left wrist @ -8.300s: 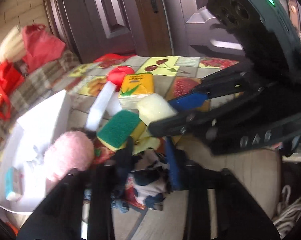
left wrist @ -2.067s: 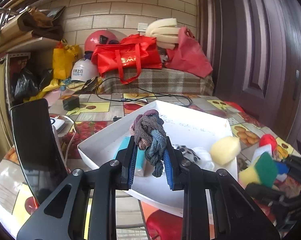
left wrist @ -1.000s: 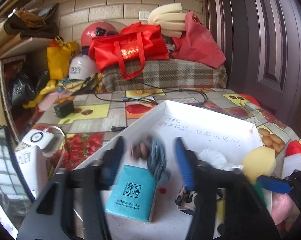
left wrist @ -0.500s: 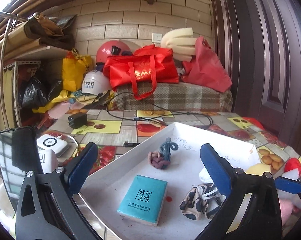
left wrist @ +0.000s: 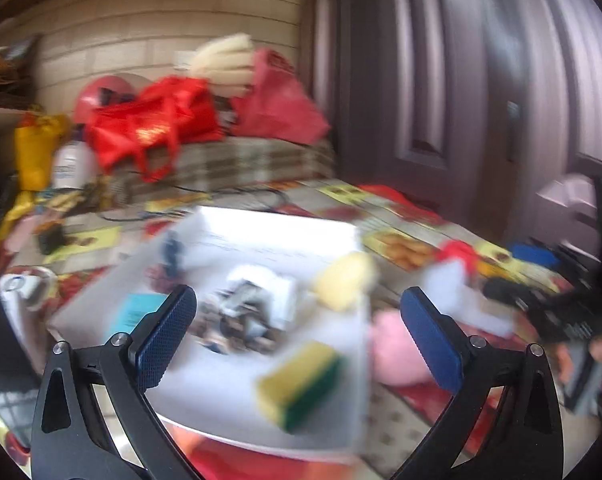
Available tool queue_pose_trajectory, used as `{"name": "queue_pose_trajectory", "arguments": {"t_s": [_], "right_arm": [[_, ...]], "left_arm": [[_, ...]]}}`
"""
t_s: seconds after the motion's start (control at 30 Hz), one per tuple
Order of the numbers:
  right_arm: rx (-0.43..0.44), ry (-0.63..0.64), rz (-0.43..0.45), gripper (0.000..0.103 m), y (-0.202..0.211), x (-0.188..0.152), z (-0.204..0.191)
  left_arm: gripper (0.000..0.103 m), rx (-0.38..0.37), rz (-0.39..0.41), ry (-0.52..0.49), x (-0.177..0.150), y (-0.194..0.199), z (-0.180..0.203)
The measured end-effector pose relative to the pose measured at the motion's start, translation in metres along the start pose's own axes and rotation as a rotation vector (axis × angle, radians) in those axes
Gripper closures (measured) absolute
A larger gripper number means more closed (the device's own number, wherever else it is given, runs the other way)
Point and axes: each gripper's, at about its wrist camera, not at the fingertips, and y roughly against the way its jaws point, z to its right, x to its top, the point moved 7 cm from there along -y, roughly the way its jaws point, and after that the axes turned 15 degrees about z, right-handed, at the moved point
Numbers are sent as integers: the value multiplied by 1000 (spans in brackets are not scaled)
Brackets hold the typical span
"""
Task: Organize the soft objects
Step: 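Move the left tool to the pink fluffy ball while the right tool reaches the yellow tissue pack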
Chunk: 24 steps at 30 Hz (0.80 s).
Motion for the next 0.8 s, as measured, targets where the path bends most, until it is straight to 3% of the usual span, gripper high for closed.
{"name": "queue_pose_trajectory", "arguments": {"t_s": [0.1,0.27,0.33,0.5,0.53,0.57,0.8], "right_arm": [[11,-19,-92,0,-4,-12,31],[69,-94,-180,0,-11,-25,49],[64,-97,-248,0,-22,-36,49],[54,-43,-275,0,-26,-40,42],[56,-29,-279,3,-26,-41,41],[53,-11,-283,17,-26,-42,39],[37,-13,-221,18,-20,-33,46]], "left_arm": [[0,-136,-68,-67,-9,-3,42],[0,-204,-141,-150,-20,-12,84],[0,-197,-154,-160,-22,-17,89],[0,-147,-206,-171,-29,-31,91],[0,-139,-212,-169,-30,-34,90],[0,-133,-214,-167,-30,-36,89],[0,-76,-222,-173,-32,-42,85]]}}
